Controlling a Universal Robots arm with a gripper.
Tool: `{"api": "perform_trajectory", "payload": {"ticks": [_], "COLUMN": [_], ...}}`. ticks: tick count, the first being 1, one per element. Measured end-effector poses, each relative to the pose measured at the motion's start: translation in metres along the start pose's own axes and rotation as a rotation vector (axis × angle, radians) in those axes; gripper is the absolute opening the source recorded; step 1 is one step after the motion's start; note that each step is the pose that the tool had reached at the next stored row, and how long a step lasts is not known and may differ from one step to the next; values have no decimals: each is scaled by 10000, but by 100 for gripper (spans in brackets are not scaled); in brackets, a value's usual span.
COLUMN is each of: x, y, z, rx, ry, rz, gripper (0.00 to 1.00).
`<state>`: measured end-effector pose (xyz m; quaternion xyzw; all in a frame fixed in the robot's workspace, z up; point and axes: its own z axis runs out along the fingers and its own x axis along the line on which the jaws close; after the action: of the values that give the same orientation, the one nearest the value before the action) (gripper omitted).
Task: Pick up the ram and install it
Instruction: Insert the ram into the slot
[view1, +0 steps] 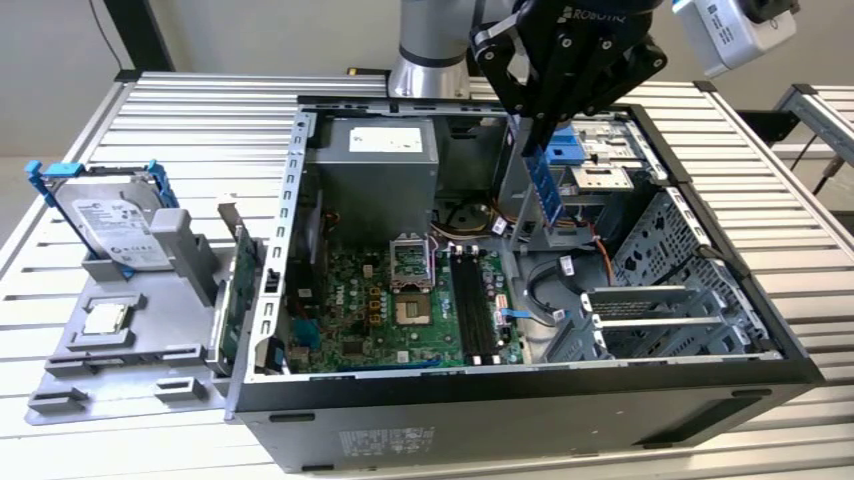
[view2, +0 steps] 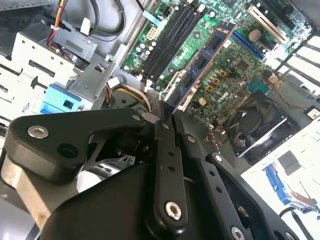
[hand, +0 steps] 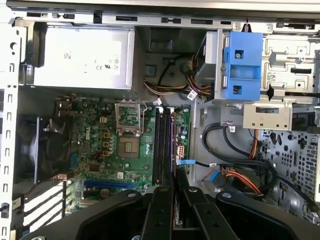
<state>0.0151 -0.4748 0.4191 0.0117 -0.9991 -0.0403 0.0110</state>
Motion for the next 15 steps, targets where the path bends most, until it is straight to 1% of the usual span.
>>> {"api": "perform_trajectory", "payload": {"ticks": [6,15], "x": [0,-2], "y": [-2,-6], "z": [29,79], "rx": [29,42], "ry": [1,1], "rz": [1,1], "gripper": [0,0]}}
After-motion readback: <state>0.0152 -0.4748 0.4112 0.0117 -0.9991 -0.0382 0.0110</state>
